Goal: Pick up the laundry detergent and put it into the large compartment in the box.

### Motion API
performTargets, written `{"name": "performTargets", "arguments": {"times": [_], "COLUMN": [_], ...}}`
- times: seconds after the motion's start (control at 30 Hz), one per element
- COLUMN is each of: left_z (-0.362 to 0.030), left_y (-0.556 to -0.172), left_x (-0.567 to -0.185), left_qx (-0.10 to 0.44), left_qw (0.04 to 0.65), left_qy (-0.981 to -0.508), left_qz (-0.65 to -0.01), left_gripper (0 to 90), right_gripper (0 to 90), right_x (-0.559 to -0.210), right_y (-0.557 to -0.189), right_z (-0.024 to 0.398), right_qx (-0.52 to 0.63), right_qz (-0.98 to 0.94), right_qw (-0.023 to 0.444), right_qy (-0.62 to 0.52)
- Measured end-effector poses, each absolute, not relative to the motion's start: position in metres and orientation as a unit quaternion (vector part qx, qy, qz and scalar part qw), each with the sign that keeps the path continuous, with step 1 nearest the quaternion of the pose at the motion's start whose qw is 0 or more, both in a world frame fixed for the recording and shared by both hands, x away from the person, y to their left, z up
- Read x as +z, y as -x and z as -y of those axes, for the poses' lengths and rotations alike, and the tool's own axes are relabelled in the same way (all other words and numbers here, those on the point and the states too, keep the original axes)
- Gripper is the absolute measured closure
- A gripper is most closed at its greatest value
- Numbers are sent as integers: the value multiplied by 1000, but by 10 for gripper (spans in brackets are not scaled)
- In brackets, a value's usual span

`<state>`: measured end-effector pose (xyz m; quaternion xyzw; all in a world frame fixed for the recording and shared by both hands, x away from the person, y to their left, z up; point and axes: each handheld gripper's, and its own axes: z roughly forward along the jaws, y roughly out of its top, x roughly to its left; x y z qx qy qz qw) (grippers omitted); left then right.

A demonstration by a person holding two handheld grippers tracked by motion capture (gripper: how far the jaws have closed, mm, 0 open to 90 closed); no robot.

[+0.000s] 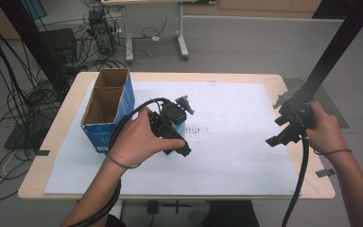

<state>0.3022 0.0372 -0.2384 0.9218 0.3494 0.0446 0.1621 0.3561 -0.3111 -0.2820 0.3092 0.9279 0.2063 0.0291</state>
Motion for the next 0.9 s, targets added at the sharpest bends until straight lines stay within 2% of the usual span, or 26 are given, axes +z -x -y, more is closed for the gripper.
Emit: {"name": "performTargets", "arguments": {"times": [0.9], "left_z": [-39], "left_y": [-302], "left_x": [-224], "left_qx": [54], "left_qw": [165], "left_qy": [-919], "left_qz": [-355], "left_gripper": [105], "right_gripper": [60], "right_x": [-283], "right_y": [-360], "right_z": [311], "right_qx": [195], "right_qz": [-936], "right_qw": [33], "right_qy": [-290]}}
